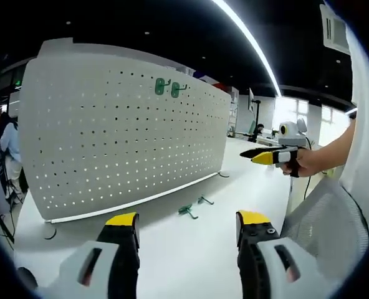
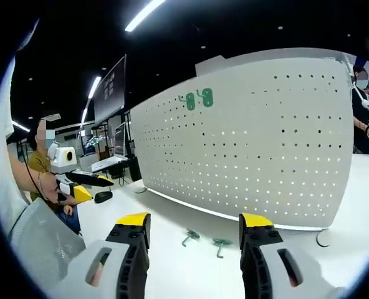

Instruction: Insert the hook assembly into the mounting plate slot until the hook locks in place.

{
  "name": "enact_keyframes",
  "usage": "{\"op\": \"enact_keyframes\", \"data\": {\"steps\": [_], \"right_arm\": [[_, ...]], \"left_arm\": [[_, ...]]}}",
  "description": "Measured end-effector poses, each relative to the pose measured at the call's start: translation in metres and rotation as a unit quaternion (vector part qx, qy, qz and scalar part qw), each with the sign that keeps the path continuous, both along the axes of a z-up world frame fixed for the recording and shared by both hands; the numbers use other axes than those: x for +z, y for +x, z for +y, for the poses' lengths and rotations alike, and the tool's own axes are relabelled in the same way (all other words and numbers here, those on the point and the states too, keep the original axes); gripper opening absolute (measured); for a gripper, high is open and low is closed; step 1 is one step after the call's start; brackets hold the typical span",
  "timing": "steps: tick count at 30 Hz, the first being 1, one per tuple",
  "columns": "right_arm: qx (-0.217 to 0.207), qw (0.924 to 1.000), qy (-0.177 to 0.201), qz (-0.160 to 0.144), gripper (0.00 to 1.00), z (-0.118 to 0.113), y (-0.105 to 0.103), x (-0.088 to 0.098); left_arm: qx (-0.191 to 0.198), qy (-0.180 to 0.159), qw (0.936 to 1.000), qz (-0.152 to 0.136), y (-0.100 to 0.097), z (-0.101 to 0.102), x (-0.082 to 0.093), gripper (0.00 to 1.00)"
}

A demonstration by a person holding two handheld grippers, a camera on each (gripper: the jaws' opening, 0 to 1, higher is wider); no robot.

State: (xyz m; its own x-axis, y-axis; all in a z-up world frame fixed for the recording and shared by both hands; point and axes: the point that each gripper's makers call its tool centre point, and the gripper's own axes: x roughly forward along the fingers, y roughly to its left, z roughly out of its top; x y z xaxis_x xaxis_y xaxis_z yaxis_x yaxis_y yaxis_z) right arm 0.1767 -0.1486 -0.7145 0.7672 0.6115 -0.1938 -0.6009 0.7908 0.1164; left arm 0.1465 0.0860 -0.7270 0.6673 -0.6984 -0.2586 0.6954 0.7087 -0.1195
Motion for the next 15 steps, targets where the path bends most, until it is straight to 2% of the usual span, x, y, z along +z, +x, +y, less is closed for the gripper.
{"op": "enact_keyframes", "data": {"steps": [9,15], "right_arm": [[-0.005,0.9996,-0.014,0.026,0.57,-0.008,-0.014,-0.021],[-0.010,0.9992,-0.015,0.036,0.57,-0.012,-0.019,-0.027]], "left_arm": [[0.000,0.002,1.0000,0.003,0.001,0.000,-0.002,0.65],[0.001,0.002,1.0000,0.006,0.000,0.000,-0.004,0.65]]}}
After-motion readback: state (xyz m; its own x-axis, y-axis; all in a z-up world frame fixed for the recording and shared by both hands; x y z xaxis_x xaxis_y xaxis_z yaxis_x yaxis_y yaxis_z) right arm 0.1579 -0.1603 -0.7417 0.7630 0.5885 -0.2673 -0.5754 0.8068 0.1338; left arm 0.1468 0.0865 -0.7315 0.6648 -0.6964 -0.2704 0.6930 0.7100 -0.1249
